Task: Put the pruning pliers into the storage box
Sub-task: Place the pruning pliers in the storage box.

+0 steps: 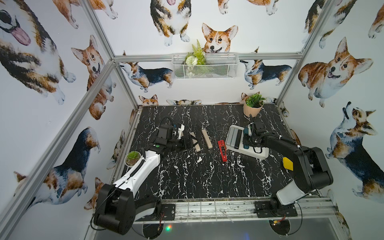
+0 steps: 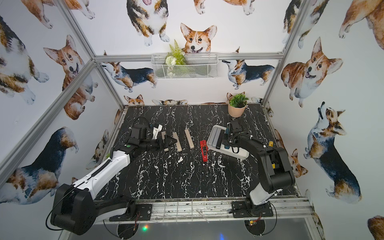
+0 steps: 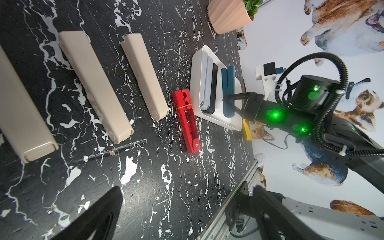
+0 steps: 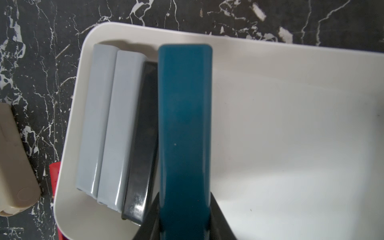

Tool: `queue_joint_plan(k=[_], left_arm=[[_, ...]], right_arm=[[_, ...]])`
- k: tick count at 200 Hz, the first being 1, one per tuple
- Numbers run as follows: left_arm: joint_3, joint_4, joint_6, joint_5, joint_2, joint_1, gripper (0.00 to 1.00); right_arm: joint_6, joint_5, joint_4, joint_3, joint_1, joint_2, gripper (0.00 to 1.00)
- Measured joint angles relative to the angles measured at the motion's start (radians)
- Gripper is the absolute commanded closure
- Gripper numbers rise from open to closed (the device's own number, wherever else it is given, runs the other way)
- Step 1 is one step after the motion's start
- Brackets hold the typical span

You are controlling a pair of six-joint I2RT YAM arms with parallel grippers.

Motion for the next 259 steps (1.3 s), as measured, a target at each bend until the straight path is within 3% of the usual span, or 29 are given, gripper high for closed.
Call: queue_joint_plan(k=[238,259], left_arm=[[-0.027,-0.005,0.010,-0.001,-0.018,0.000,0.00],[-0.027,-0.005,0.010,-0.001,-0.020,0.000,0.00]], right_arm=[[-0.018,0.003,0.051,0.020,-0.002,0.126,1.00],[-0.018,0.003,0.052,0.020,-0.002,0.126,0.93]])
